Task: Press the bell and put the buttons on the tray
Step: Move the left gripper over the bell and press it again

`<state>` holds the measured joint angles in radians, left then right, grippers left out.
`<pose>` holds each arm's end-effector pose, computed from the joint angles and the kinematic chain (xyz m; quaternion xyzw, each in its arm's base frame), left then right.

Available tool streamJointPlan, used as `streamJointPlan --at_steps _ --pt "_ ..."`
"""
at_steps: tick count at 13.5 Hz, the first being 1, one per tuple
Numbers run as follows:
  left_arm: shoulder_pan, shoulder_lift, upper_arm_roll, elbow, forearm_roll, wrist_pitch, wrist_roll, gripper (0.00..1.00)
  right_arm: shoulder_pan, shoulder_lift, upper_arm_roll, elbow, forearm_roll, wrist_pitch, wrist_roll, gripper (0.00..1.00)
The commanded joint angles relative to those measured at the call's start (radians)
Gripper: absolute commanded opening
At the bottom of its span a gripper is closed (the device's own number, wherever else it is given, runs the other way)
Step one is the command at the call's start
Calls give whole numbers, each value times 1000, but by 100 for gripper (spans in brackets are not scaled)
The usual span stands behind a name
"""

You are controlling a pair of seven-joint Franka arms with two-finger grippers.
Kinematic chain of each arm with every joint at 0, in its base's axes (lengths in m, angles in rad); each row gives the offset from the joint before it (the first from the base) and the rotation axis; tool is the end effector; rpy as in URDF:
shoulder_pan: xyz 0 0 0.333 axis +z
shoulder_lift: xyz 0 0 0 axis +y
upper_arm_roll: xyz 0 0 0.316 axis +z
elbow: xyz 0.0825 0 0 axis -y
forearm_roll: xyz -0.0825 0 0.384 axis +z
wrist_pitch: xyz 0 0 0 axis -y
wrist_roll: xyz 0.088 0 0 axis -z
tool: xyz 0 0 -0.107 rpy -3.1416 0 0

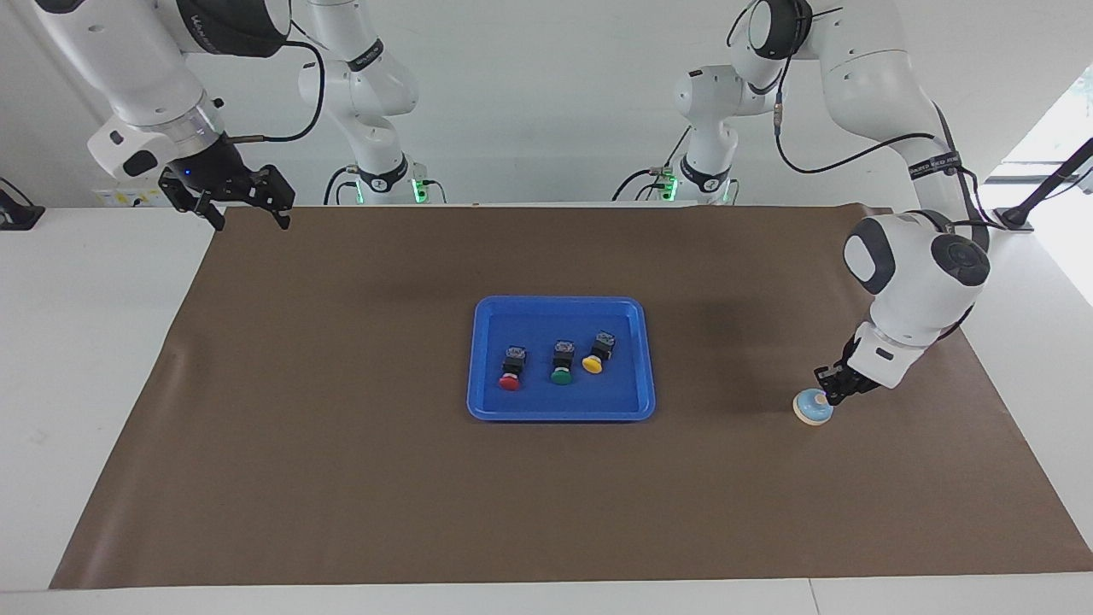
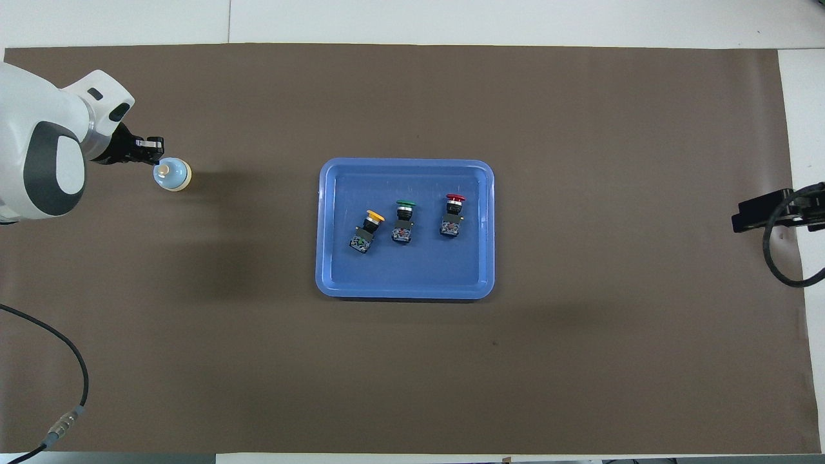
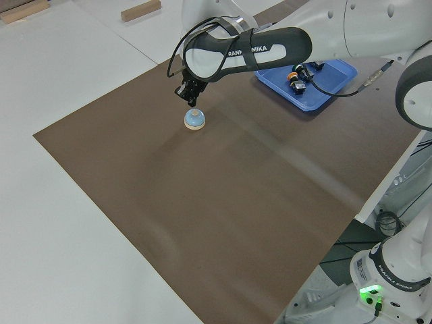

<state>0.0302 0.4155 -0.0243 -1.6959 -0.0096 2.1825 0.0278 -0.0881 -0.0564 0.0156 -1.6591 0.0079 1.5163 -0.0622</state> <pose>0.6701 0.0053 0.3615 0.9993 -0.0071 0.0357 0.0083 0.5281 -0.0372 0.6092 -0.9990 0.0051 0.0429 0.0064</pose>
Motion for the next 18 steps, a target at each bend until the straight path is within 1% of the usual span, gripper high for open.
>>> streamJointPlan --at_steps 1,6,7,9,12,14,16,18 --pt "2 -7 -2 -30 20 8 -9 0 -9 1 4 4 14 -15 2 100" --pt "2 0 -2 -48 22 26 -6 0 -9 1 4 4 14 -15 2 100" --pt "4 6 -2 -68 22 66 -5 0 -9 1 4 4 14 -15 2 100" --pt "4 14 -2 -146 25 187 -2 0 -9 1 4 4 12 -15 2 100" --pt "4 14 3 -116 28 129 -2 0 -9 1 4 4 12 -15 2 100" --pt "2 -3 4 -82 30 56 -2 0 -9 1 4 4 12 -15 2 100" --pt "2 -75 3 -67 30 -25 -2 0 -9 1 4 4 14 -15 2 100" --pt "0 -164 3 -56 25 -119 -6 0 -9 1 4 4 12 -15 2 100"
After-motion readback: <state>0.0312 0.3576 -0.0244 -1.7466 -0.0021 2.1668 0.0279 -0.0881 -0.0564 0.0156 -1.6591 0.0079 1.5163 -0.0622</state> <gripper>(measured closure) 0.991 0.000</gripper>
